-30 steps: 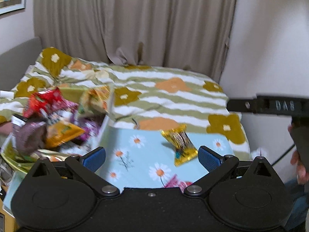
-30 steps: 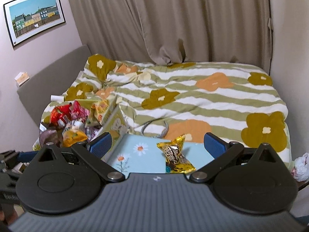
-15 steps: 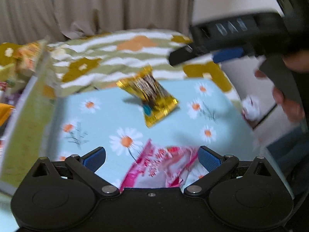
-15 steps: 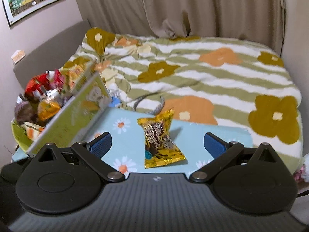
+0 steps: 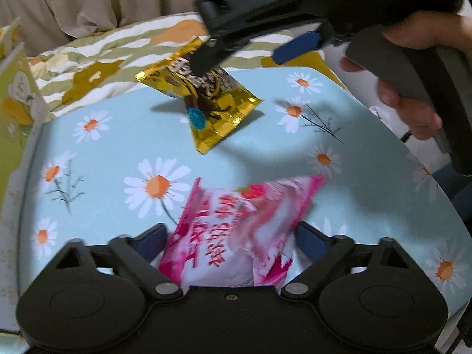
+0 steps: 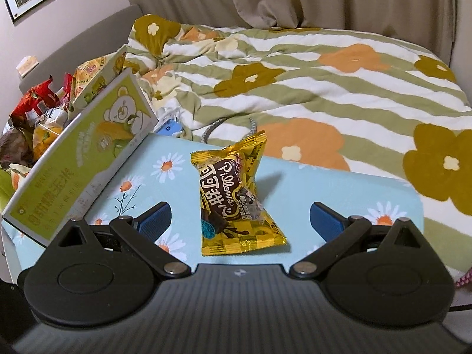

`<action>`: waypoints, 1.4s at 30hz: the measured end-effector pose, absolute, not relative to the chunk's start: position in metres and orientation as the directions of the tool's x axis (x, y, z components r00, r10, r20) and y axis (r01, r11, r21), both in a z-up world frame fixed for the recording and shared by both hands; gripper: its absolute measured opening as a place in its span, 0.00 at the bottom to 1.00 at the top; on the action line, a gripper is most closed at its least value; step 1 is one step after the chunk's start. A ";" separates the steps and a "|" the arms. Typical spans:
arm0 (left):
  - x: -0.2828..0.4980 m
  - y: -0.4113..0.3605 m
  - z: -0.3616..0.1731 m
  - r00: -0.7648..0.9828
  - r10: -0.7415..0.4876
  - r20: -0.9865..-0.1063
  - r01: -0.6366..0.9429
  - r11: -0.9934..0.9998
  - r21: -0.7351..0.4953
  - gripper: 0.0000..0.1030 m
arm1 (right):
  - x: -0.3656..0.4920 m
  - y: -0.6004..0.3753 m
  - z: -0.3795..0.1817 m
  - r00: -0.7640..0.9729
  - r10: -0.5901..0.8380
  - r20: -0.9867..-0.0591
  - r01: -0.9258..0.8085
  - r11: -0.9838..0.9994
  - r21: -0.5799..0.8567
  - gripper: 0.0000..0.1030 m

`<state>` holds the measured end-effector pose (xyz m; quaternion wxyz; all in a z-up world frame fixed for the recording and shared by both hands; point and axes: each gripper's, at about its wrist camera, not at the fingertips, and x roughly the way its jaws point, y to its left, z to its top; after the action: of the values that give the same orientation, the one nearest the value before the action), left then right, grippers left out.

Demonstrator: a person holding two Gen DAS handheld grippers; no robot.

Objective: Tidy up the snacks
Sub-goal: 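Grasp the pink strawberry bag with the left tool while the right tool grasps the gold Pillows bag, then carry the pink bag and gold Pillows bag toward the yellow box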

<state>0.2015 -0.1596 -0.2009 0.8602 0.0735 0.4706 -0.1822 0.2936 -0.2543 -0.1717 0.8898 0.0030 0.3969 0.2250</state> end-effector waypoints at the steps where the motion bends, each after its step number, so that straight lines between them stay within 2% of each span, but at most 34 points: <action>1: 0.201 -0.161 -0.202 0.495 -0.244 -0.834 0.388 0.921 -0.040 0.86 | 0.295 -0.253 -0.173 0.583 0.403 -0.706 -0.400 0.898 0.182 1.00; 5: 0.195 -0.168 -0.202 0.516 -0.221 -0.828 0.411 0.911 0.013 0.75 | 0.303 -0.246 -0.178 0.578 0.401 -0.711 -0.415 0.894 0.167 1.00; 13: 0.197 -0.158 -0.192 0.532 -0.220 -0.818 0.362 0.932 -0.015 0.58 | 0.318 -0.230 -0.186 0.564 0.388 -0.729 -0.445 0.887 0.127 1.00; 18: 0.200 -0.148 -0.186 0.542 -0.205 -0.815 0.325 0.946 -0.022 0.50 | 0.326 -0.221 -0.193 0.550 0.381 -0.743 -0.452 0.884 0.119 0.92; 22: 0.202 -0.143 -0.186 0.550 -0.197 -0.811 0.303 0.952 -0.026 0.48 | 0.330 -0.216 -0.196 0.541 0.381 -0.750 -0.458 0.881 0.118 0.88; 26: 0.200 -0.137 -0.181 0.562 -0.192 -0.805 0.284 0.958 -0.030 0.48 | 0.333 -0.211 -0.200 0.532 0.380 -0.756 -0.464 0.878 0.116 0.78; 29: 0.199 -0.133 -0.178 0.572 -0.180 -0.800 0.267 0.963 -0.026 0.48 | 0.335 -0.209 -0.205 0.524 0.385 -0.760 -0.461 0.878 0.127 0.67; 34: 0.195 -0.128 -0.169 0.591 -0.177 -0.787 0.252 0.967 -0.028 0.48 | 0.329 -0.211 -0.203 0.536 0.382 -0.753 -0.450 0.884 0.128 0.60; 42: 0.179 -0.121 -0.136 0.646 -0.174 -0.743 0.231 0.972 -0.027 0.48 | 0.299 -0.219 -0.166 0.583 0.403 -0.706 -0.435 0.888 0.148 0.59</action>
<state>0.1794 -0.1210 -0.1359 0.9066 0.0351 0.4054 -0.1119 0.2988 -0.2188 -0.1658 0.8894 -0.0205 0.3912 0.2355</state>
